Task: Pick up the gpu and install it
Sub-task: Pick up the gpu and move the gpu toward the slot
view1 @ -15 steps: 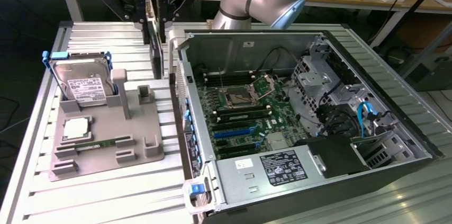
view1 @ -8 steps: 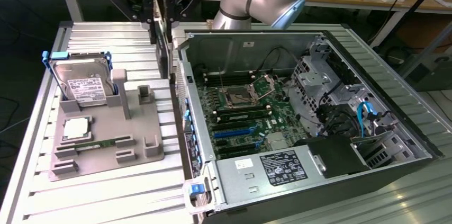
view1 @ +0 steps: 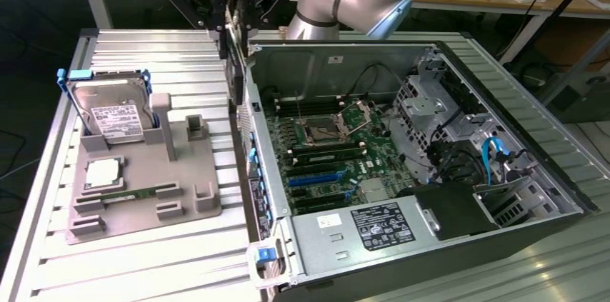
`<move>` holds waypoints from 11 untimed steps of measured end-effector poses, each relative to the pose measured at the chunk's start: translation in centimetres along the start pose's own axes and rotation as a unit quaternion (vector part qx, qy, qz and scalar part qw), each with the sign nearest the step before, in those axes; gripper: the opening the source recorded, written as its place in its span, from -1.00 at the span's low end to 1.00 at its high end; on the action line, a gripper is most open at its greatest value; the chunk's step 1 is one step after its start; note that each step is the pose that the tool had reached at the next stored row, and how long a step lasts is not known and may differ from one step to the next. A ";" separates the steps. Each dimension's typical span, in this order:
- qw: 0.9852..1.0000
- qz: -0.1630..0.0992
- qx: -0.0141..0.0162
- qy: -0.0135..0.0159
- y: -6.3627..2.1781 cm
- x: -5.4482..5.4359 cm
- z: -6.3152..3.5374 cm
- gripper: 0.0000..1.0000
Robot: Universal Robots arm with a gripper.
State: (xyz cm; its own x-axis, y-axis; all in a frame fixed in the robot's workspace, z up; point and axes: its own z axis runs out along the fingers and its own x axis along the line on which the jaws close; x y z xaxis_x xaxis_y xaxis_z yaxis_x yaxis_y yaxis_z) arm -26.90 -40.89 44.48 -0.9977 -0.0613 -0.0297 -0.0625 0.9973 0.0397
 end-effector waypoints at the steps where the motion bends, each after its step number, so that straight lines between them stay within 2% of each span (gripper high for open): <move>1: 1.000 0.000 0.000 0.000 -0.02 -0.2 0.00 -0.46; 11: 1.000 0.000 0.000 0.000 -0.19 -3.0 0.08 -0.46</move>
State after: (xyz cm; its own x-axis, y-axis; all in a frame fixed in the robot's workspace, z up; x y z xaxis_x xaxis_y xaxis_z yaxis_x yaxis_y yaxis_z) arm -23.86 -40.89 44.49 -0.9977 -0.0613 -0.0297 -0.0624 0.9973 0.0397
